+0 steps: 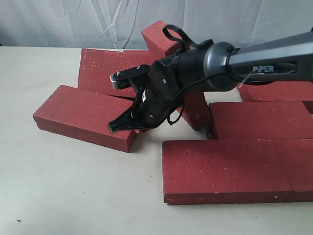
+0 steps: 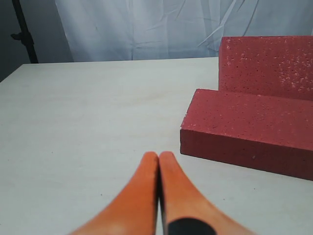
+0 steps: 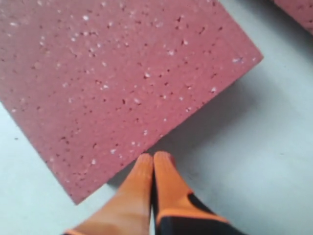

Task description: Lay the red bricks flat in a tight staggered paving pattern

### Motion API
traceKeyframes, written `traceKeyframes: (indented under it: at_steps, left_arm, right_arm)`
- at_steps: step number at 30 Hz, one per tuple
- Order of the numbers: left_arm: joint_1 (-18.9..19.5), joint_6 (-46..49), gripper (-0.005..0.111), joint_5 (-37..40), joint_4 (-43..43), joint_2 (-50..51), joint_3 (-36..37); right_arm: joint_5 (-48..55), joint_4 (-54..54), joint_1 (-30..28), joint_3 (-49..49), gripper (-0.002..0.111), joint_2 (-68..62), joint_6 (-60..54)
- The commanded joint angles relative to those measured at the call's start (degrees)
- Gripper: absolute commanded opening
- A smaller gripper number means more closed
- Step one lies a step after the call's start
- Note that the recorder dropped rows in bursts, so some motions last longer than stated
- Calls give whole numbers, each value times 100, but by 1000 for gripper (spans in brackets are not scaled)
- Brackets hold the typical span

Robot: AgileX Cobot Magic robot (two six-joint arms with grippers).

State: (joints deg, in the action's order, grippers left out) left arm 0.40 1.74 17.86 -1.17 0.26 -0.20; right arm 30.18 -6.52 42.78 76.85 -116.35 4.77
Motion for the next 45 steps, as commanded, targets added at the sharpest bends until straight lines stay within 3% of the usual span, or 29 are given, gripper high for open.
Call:
traceKeyframes:
  at_steps: [1, 14, 34, 45]
  left_arm:
    - [1, -22, 0, -29, -10, -26, 20]
    - [1, -22, 0, -29, -10, -26, 20]
    - [1, -22, 0, -29, -10, -26, 20]
    - [1, -22, 0, -29, -10, -26, 20]
  right_arm:
    - [-24, -230, 14, 14, -1, 515, -24]
    - [186, -308, 70, 14, -1, 1874, -24]
    - [2066, -584, 70, -44, -1, 2779, -24]
    - [1974, -547, 57, -661, -1, 3458, -3]
